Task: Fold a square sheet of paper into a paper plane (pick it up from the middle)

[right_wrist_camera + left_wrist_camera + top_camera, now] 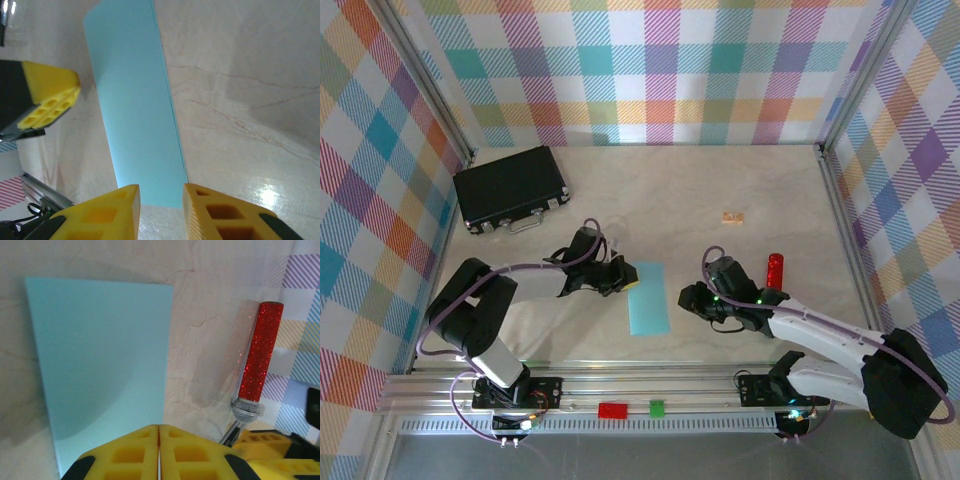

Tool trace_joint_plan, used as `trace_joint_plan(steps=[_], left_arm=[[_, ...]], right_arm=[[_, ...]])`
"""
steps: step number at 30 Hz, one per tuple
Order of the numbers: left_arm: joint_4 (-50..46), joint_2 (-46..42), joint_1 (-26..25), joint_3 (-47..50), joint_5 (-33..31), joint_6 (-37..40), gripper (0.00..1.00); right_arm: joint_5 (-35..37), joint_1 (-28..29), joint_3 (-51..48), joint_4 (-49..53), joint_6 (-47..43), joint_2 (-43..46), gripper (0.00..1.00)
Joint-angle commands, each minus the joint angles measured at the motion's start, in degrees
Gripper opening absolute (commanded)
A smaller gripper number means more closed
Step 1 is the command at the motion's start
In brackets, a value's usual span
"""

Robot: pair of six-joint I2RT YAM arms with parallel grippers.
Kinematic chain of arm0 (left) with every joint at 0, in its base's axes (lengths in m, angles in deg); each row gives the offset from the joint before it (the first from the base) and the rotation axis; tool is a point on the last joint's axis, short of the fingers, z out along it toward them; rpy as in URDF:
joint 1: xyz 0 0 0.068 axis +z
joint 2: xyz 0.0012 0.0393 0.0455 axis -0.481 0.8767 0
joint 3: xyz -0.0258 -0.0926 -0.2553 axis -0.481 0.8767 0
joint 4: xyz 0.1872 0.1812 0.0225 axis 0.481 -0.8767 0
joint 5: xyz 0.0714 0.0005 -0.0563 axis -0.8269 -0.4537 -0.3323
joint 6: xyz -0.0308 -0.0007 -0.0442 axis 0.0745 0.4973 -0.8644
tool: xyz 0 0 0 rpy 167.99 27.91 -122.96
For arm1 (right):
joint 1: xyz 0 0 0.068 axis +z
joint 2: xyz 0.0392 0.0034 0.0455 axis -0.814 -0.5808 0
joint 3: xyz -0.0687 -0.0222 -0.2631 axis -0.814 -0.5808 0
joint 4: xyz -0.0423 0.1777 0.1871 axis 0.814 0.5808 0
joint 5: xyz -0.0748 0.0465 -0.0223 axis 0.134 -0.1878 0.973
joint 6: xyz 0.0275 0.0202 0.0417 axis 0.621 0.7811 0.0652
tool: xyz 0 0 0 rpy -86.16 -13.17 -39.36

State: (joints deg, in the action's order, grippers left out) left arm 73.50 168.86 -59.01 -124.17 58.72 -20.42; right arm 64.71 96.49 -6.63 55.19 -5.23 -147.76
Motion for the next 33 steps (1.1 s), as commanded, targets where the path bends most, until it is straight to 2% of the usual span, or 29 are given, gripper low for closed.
trace_joint_plan(steps=[1,7,17,22,33], left_arm=[[0.95,2.2,0.38,-1.4,2.28,0.27,0.09],[2.45,5.58,0.38,-1.03,4.32,0.93,0.09],[-2.44,7.94,0.38,0.05,1.68,6.9,0.09],[-5.0,8.46,0.43,-0.48,1.12,9.24,0.1],[-5.4,8.3,0.38,-0.16,0.84,9.81,0.1]], right_arm=[[-3.36,-0.07,-0.85,-3.49,2.67,-1.91,0.29],[-6.52,0.35,-0.34,-3.83,2.5,-4.48,0.35],[-13.6,0.55,0.75,-8.14,2.74,-11.66,0.52],[-16.48,0.63,2.49,-9.11,3.11,-16.15,0.52],[-18.92,1.33,2.17,-14.85,5.69,-18.06,0.51]])
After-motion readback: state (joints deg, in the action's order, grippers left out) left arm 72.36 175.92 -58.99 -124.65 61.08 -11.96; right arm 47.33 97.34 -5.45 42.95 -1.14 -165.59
